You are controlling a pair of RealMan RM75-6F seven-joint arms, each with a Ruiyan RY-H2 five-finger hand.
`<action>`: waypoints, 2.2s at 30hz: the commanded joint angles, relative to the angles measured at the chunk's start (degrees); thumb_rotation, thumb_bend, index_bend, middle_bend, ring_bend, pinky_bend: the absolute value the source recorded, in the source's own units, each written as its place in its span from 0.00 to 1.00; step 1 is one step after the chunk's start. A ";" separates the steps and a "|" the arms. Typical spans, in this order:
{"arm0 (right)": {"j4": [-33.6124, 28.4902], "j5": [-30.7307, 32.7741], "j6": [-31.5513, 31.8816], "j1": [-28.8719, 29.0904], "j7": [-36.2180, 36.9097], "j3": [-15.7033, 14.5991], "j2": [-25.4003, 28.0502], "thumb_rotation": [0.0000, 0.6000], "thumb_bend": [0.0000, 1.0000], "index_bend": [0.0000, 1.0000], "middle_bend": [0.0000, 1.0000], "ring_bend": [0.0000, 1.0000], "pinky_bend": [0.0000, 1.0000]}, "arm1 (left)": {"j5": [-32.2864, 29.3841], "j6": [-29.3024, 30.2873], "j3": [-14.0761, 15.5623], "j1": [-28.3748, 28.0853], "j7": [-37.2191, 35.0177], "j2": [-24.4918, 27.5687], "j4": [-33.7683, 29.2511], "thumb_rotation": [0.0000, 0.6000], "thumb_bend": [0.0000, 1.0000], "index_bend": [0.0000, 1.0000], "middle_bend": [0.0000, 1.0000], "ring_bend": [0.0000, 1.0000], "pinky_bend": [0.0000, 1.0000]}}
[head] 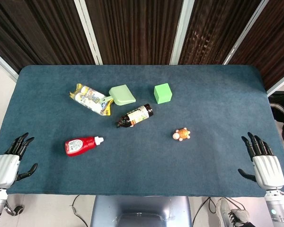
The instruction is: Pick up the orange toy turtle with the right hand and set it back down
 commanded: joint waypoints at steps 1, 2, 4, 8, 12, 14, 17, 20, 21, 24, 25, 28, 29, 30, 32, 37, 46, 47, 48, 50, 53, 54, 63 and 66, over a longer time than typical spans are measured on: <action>0.00 0.30 -0.34 0.05 -0.74 0.03 -0.21 1.00 0.07 0.00 0.07 0.03 0.25 | -0.54 -1.08 0.30 -0.28 0.15 0.51 -0.63 1.00 0.30 0.12 0.00 0.05 0.37; 0.05 0.25 -0.38 0.08 -0.90 0.03 -0.28 1.00 0.07 0.00 0.07 0.03 0.25 | -0.74 -1.46 0.40 -0.34 0.22 0.66 -0.79 1.00 0.30 0.12 0.00 0.05 0.37; 0.10 0.23 -0.38 0.10 -0.97 0.04 -0.34 1.00 0.07 0.00 0.07 0.03 0.25 | -0.85 -1.65 0.42 -0.37 0.27 0.75 -0.91 1.00 0.30 0.12 0.00 0.05 0.37; 0.56 0.16 -0.32 0.19 -1.11 0.21 -0.74 1.00 0.07 0.00 0.07 0.03 0.25 | -1.43 -2.36 0.59 -0.39 0.54 1.18 -1.45 1.00 0.30 0.12 0.00 0.05 0.37; 2.27 0.00 -0.46 0.91 -0.78 0.94 -1.95 1.00 0.07 0.00 0.07 0.03 0.25 | -0.59 -3.17 1.24 -0.71 0.60 1.70 -1.11 1.00 0.30 0.12 0.00 0.05 0.37; 2.60 0.30 -0.57 1.01 -0.45 1.16 -2.39 1.00 0.07 0.00 0.07 0.03 0.25 | -0.27 -3.78 1.81 -0.73 0.15 2.29 -1.18 1.00 0.30 0.12 0.00 0.05 0.37; 2.83 -0.03 -1.21 1.55 -0.40 1.17 -2.49 1.00 0.07 0.00 0.07 0.03 0.25 | 1.01 -3.61 2.96 -0.27 -0.40 3.00 -0.78 1.00 0.30 0.12 0.00 0.05 0.38; 2.68 -0.66 -2.33 2.67 -0.37 1.36 -2.52 1.00 0.07 0.01 0.07 0.05 0.25 | 2.63 -2.96 4.45 0.59 -1.48 3.38 0.34 1.00 0.30 0.12 0.00 0.05 0.38; 2.68 -0.87 -2.78 3.20 -0.44 1.55 -2.61 1.00 0.07 0.02 0.07 0.08 0.25 | 2.87 -2.90 4.91 0.89 -1.92 3.45 0.71 1.00 0.30 0.12 0.00 0.05 0.38; 3.46 -1.71 -3.99 5.26 -1.81 2.55 -3.59 1.00 0.08 0.09 0.12 0.49 0.43 | 2.87 -3.28 6.12 1.70 -3.64 3.49 1.85 1.00 0.30 0.12 0.00 0.05 0.38; 4.20 -2.30 -4.33 6.24 -1.90 3.03 -4.31 1.00 0.08 0.16 0.17 0.67 0.57 | 2.70 -3.30 6.36 2.01 -4.33 3.35 2.22 1.00 0.30 0.12 0.00 0.05 0.38; 5.15 -2.27 -6.49 8.56 -2.25 3.95 -5.93 1.00 0.08 0.29 0.26 0.87 0.78 | 2.71 -2.89 6.73 2.64 -6.00 2.92 3.02 1.00 0.30 0.12 0.00 0.05 0.38; 5.43 -2.17 -7.10 9.27 -2.39 4.30 -6.42 1.00 0.08 0.32 0.28 0.90 0.81 | 2.92 -2.77 6.86 2.74 -6.39 2.83 3.28 1.00 0.30 0.12 0.00 0.05 0.38; 5.91 -1.89 -7.85 10.21 -2.96 4.86 -7.18 1.00 0.08 0.34 0.29 0.92 0.84 | 3.32 -2.61 7.07 2.85 -6.79 2.77 3.61 1.00 0.30 0.12 0.00 0.05 0.38; 7.03 -1.37 -8.94 11.63 -3.99 5.74 -8.53 1.00 0.11 0.40 0.32 0.97 0.90 | 3.93 -2.23 7.32 3.02 -7.41 2.61 4.07 1.00 0.30 0.12 0.00 0.05 0.38; 9.58 2.21 -14.77 15.90 -2.49 7.82 -11.86 1.00 0.22 0.49 0.39 1.00 0.97 | 4.31 -1.65 7.45 3.36 -8.95 2.34 4.84 1.00 0.30 0.12 0.00 0.05 0.38; 18.72 6.76 -22.00 22.20 -2.55 9.71 -18.74 1.00 0.26 0.51 0.42 1.00 0.98 | 3.65 -1.96 7.14 3.45 -10.64 1.67 6.06 1.00 0.30 0.12 0.00 0.05 0.38; 19.76 6.97 -22.33 22.70 -2.35 9.84 -19.50 1.00 0.26 0.50 0.42 1.00 0.98 | 3.68 -1.97 7.17 3.47 -10.74 1.62 6.13 1.00 0.30 0.12 0.00 0.05 0.38; 20.82 7.20 -22.62 23.17 -2.08 9.99 -20.26 1.00 0.26 0.49 0.42 1.00 0.98 | 3.71 -1.99 7.19 3.48 -10.84 1.56 6.20 1.00 0.30 0.12 0.00 0.05 0.38; 23.09 7.79 -23.51 24.22 -1.24 10.23 -21.84 1.00 0.26 0.49 0.42 1.00 0.98 | 3.73 -1.98 7.22 3.53 -11.04 1.47 6.39 1.00 0.30 0.12 0.00 0.05 0.38; 26.13 8.37 -24.77 25.54 0.13 10.32 -23.85 1.00 0.26 0.49 0.42 1.00 0.98 | 3.61 -1.83 7.17 3.69 -11.37 1.43 6.59 1.00 0.30 0.12 0.00 0.05 0.38; 27.25 8.57 -25.38 26.03 0.60 10.24 -24.55 1.00 0.26 0.49 0.42 1.00 0.98 | 3.55 -1.79 7.14 3.73 -11.44 1.40 6.64 1.00 0.30 0.12 0.00 0.05 0.38; 34.47 9.74 -28.82 28.97 3.57 9.74 -29.54 1.00 0.26 0.49 0.42 1.00 0.98 | 3.21 -2.19 7.09 3.80 -11.47 1.19 6.80 1.00 0.30 0.12 0.00 0.05 0.38; 36.35 9.68 -29.60 29.73 5.04 9.38 -30.87 1.00 0.26 0.50 0.42 1.00 0.98 | 2.99 -2.20 7.04 3.92 -11.57 1.12 6.86 1.00 0.30 0.12 0.00 0.05 0.38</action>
